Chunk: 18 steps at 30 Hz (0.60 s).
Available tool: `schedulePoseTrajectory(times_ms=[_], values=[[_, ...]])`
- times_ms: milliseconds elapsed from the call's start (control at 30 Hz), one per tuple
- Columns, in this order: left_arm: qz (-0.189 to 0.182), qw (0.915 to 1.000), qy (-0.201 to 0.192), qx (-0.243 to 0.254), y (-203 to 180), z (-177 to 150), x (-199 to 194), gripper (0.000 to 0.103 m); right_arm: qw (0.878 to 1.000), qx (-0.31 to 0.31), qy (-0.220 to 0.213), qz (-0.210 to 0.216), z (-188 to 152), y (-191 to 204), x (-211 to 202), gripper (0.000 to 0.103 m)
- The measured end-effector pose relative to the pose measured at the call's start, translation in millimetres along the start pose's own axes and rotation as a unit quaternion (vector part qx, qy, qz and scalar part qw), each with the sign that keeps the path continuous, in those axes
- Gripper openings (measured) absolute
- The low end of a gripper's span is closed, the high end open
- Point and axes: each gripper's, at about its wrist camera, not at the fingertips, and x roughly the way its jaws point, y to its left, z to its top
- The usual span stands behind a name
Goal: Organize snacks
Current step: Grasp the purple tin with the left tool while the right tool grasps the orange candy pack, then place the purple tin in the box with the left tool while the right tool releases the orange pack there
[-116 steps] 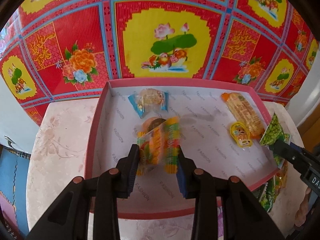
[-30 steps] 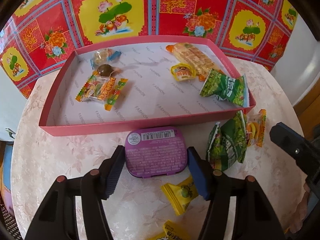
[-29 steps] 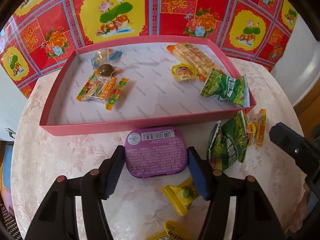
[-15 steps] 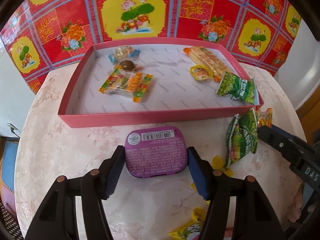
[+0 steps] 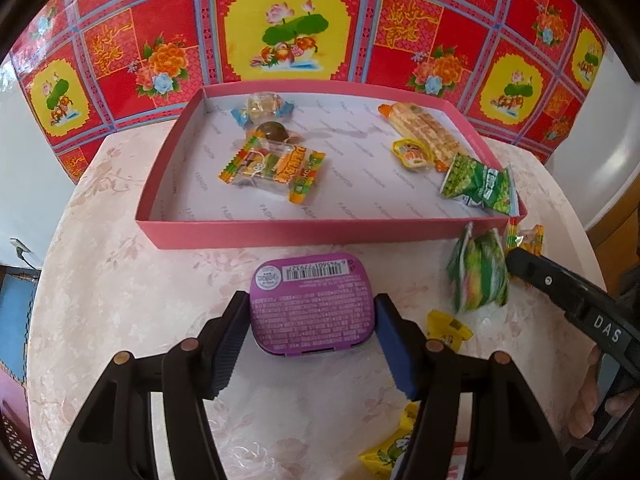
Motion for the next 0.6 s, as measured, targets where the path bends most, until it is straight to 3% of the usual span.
schedulePoseTrajectory(times_ms=[600], values=[[-0.007,0.9995,-0.030,-0.009,12.2,3.7,-23.5,0.066,1.000,-0.016,-0.022,0.000,1.1,20.1,-26.3,0.037]])
